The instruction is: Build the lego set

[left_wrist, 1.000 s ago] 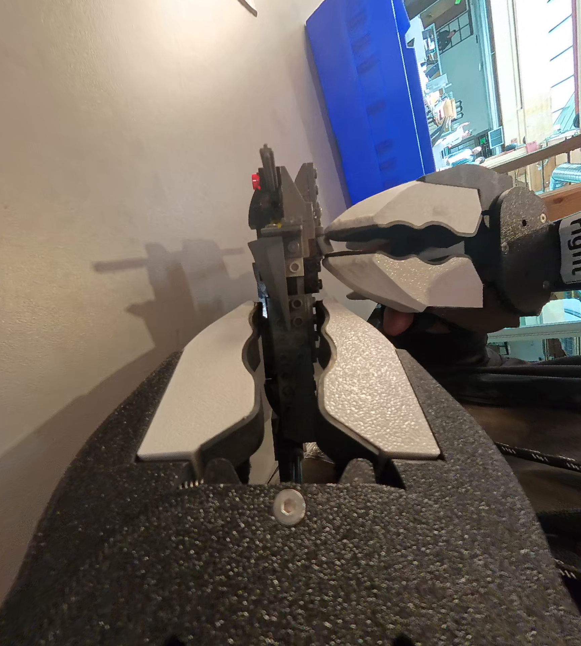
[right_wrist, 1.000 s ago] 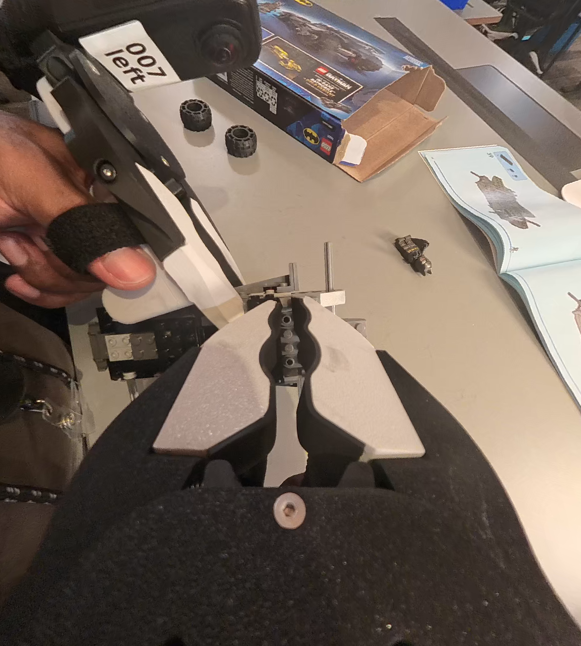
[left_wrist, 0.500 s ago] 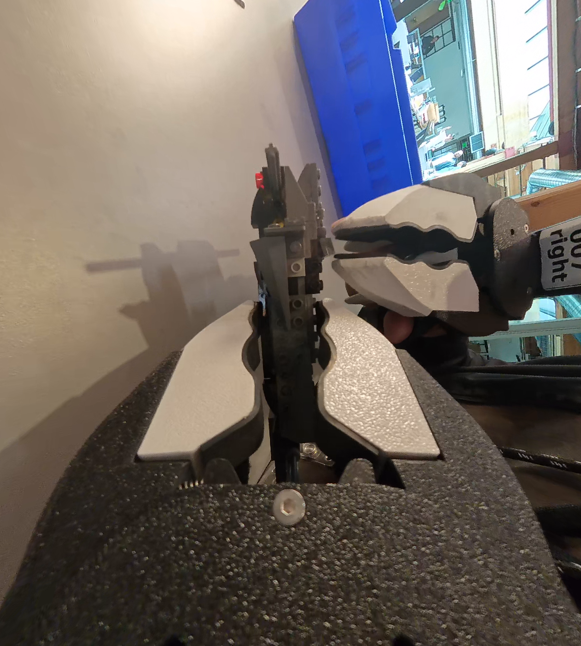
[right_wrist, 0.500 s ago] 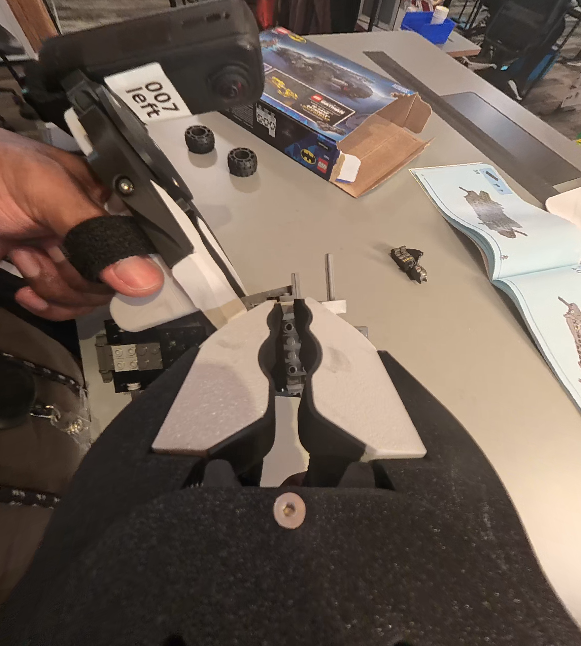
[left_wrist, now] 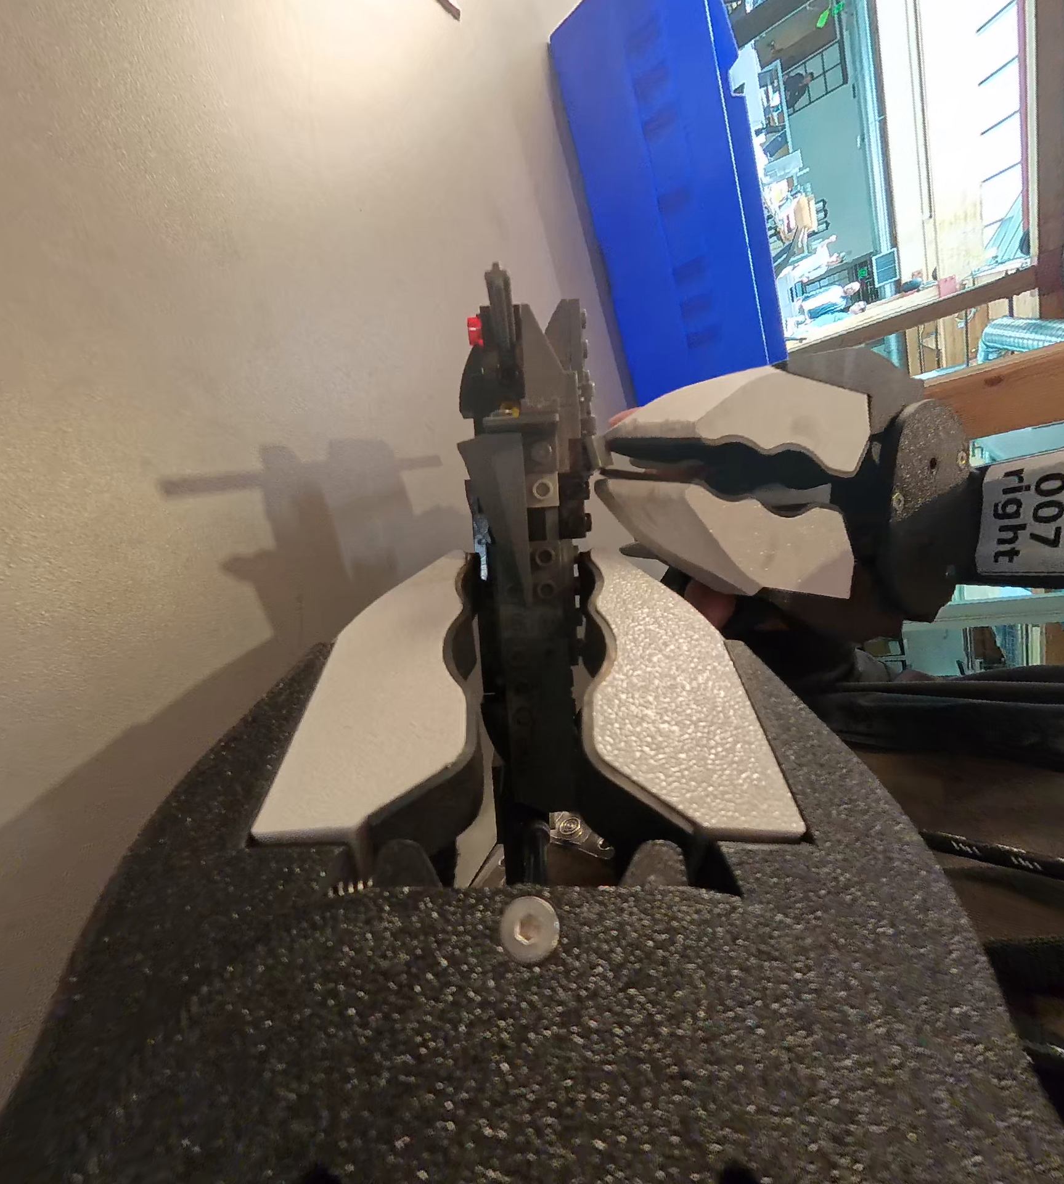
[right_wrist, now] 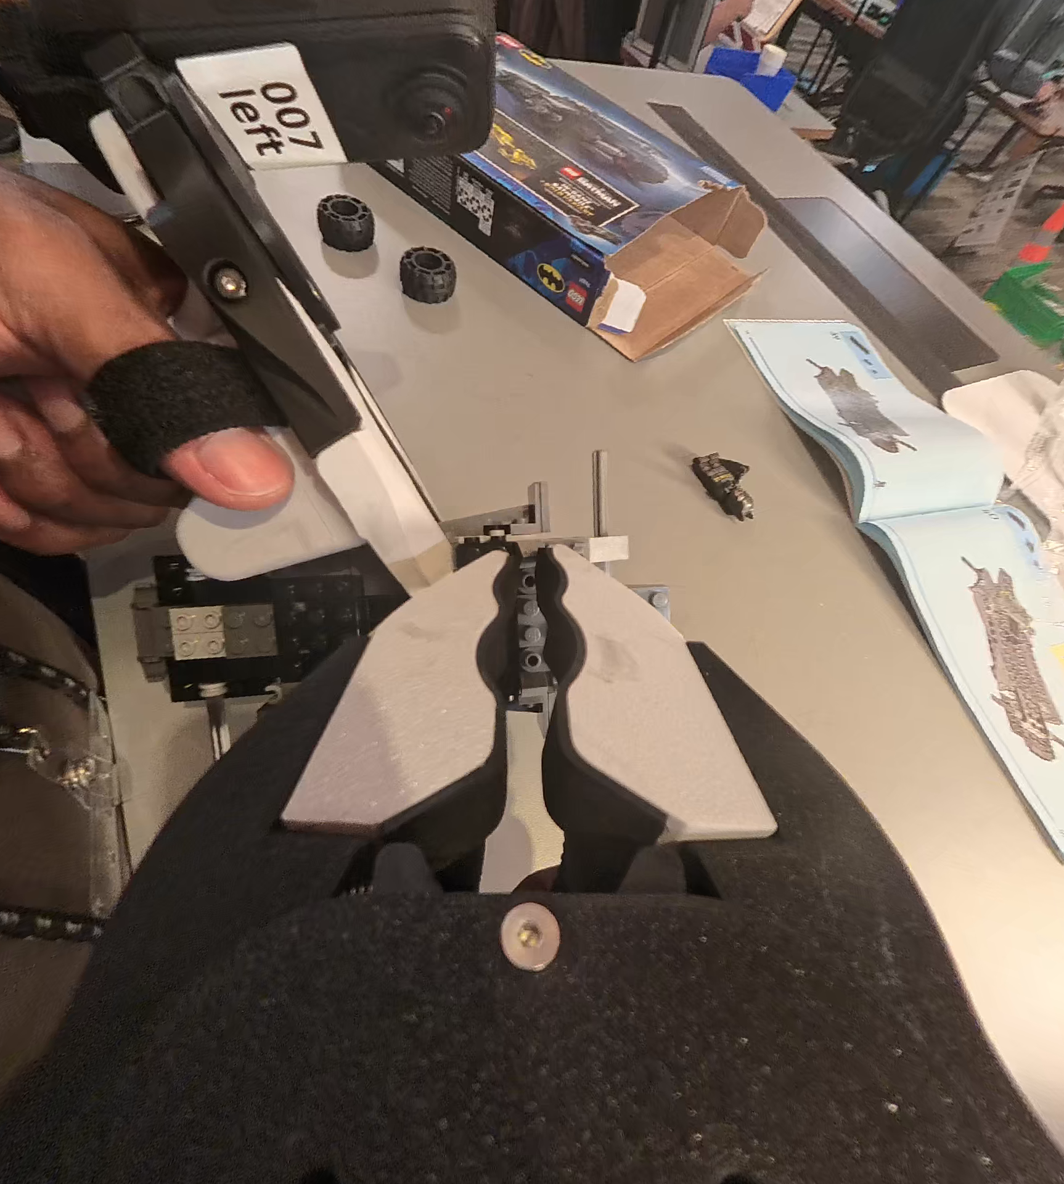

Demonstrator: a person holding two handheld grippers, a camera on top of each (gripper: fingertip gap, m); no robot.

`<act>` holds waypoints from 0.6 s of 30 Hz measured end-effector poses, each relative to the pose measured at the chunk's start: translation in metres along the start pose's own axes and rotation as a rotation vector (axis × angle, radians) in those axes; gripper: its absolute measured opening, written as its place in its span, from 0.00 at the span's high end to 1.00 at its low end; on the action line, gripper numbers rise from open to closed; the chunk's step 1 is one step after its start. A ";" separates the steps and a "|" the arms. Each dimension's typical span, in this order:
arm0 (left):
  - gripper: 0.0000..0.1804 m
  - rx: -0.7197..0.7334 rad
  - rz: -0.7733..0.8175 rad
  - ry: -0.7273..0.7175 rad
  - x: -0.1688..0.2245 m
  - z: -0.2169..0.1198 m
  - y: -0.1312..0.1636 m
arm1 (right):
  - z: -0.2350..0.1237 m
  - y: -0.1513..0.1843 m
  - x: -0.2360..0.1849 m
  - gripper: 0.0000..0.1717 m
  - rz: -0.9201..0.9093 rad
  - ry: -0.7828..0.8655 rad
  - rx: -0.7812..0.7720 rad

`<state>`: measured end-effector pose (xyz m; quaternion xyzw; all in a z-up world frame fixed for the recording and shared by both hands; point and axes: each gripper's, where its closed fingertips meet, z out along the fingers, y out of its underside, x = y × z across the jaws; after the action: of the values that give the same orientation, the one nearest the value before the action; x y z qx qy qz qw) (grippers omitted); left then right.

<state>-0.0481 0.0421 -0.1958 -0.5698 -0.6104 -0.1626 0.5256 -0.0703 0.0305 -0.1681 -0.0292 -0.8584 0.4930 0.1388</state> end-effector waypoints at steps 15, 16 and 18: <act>0.83 -0.033 0.087 -0.080 -0.003 0.002 0.002 | 0.002 -0.002 0.000 0.99 -0.124 0.109 -0.045; 0.83 -0.035 0.096 -0.086 -0.003 0.002 0.002 | 0.002 -0.002 0.000 0.99 -0.136 0.113 -0.049; 0.83 -0.041 0.117 -0.102 -0.003 0.003 0.002 | 0.002 -0.003 0.000 0.99 -0.160 0.119 -0.059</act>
<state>-0.0484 0.0429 -0.2003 -0.6227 -0.5985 -0.1149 0.4907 -0.0710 0.0273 -0.1669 0.0061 -0.8623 0.4523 0.2275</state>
